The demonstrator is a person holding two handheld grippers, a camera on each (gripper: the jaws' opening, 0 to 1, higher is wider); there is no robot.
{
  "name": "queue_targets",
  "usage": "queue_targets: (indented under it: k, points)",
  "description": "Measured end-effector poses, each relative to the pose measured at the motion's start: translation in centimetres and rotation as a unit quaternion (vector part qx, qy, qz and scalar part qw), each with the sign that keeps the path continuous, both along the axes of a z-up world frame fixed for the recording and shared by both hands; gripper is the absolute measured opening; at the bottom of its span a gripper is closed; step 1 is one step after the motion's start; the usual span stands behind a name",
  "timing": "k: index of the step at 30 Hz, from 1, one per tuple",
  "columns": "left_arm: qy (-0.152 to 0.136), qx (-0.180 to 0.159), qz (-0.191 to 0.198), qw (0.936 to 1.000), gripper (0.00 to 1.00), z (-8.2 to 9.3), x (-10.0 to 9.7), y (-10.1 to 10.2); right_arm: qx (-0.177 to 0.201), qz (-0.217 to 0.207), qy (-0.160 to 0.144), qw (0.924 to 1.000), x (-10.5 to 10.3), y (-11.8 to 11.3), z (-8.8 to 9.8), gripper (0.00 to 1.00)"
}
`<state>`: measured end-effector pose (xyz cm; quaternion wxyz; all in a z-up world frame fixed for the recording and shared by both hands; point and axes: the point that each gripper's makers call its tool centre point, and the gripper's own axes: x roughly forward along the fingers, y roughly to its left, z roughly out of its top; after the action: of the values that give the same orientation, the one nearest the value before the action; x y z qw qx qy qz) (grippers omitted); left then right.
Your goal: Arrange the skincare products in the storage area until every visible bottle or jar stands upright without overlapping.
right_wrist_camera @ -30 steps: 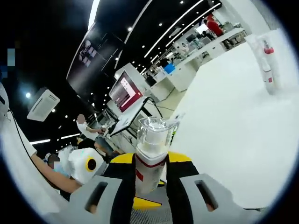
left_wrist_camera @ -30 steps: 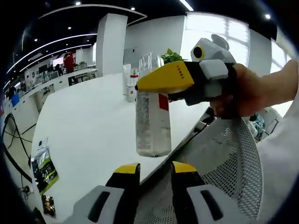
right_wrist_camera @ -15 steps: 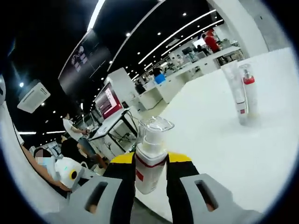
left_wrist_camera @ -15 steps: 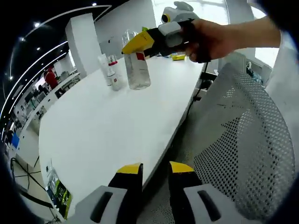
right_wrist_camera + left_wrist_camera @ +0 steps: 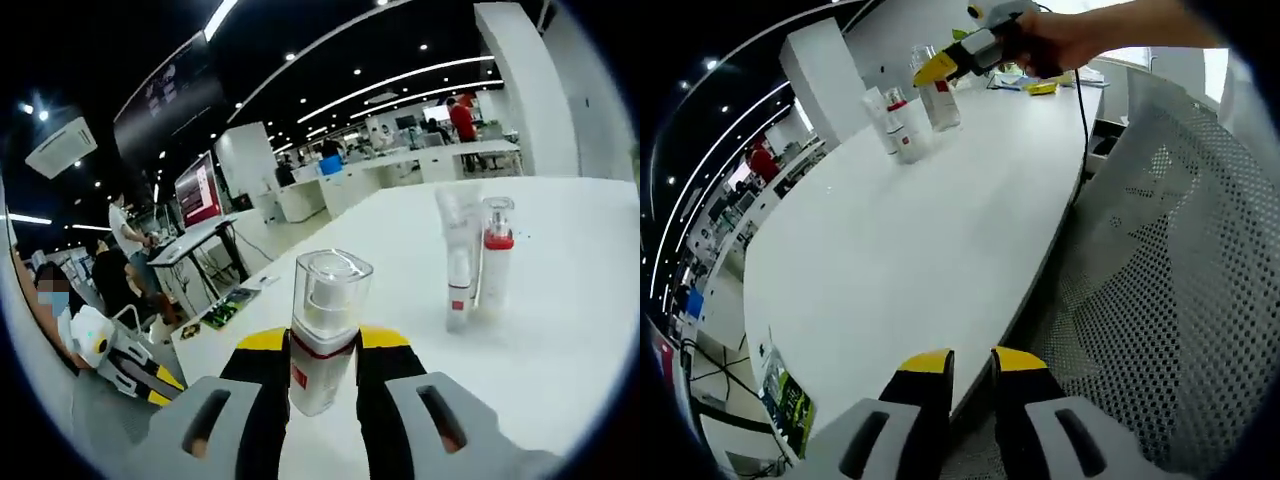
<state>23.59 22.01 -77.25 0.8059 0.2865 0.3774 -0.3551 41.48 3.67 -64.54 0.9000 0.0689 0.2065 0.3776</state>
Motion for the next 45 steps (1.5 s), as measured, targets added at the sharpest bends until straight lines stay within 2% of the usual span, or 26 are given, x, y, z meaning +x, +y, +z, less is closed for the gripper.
queue_targets:
  k: [2,5,9,12,17,22,24,27,29,32,34,37,39,42,45]
  points:
    - [-0.015,-0.010,0.007,0.9998,0.14,0.5,0.5,0.0,-0.006,-0.003,-0.004,1.0000,0.6,-0.5,-0.4,0.22]
    - [0.004,0.001,0.001,1.0000,0.13,-0.1,-0.1,0.0,-0.036,-0.012,-0.006,0.9993,1.7,-1.4,-1.7,0.22]
    - [-0.002,-0.002,-0.013,0.9999,0.13,0.2,-0.2,-0.4,-0.063,-0.020,-0.015,0.9977,3.3,-2.4,-2.6,0.22]
    - [-0.009,-0.004,-0.011,0.9999,0.13,0.4,0.0,-0.3,-0.060,-0.031,-0.023,0.9975,4.6,-2.9,-2.4,0.22]
    - [0.000,-0.003,-0.014,0.9999,0.13,0.1,-0.3,-0.3,-0.071,-0.037,-0.044,0.9958,6.2,-3.2,-2.1,0.22]
    - [0.013,-0.005,-0.011,0.9998,0.13,-0.2,-0.5,-0.3,-0.060,-0.053,-0.052,0.9954,7.6,-3.8,-1.5,0.22]
    - [0.017,-0.005,-0.012,0.9998,0.13,-0.3,-0.6,-0.3,-0.041,-0.064,-0.048,0.9959,7.7,-3.6,-0.9,0.22]
    - [0.024,-0.007,-0.017,0.9995,0.14,-0.4,-0.9,-0.5,-0.044,-0.056,-0.053,0.9960,7.3,-2.5,-0.4,0.22]
    - [0.041,-0.009,-0.017,0.9990,0.14,-0.8,-1.4,-0.6,-0.048,-0.047,-0.058,0.9961,7.1,-1.7,-0.2,0.22]
    - [0.063,-0.015,-0.026,0.9976,0.14,-1.2,-2.2,-0.8,-0.048,-0.043,-0.063,0.9959,6.8,-0.9,0.4,0.22]
    - [0.056,-0.016,-0.022,0.9981,0.14,-1.1,-2.0,-0.8,-0.038,-0.047,-0.063,0.9962,6.7,-0.5,0.9,0.22]
    - [0.046,-0.019,-0.043,0.9978,0.14,-0.9,-2.4,-1.3,-0.012,-0.053,-0.059,0.9968,6.6,0.5,1.9,0.22]
    - [0.043,-0.016,-0.045,0.9979,0.13,-0.9,-2.5,-1.3,-0.002,-0.051,-0.062,0.9968,6.4,1.7,3.0,0.22]
    - [0.048,-0.018,-0.037,0.9980,0.14,-0.9,-2.8,-1.1,0.038,-0.037,-0.065,0.9965,5.9,4.0,5.5,0.22]
    - [0.047,-0.018,-0.040,0.9979,0.14,-0.9,-3.1,-1.1,0.049,-0.021,-0.086,0.9949,5.5,6.1,8.3,0.22]
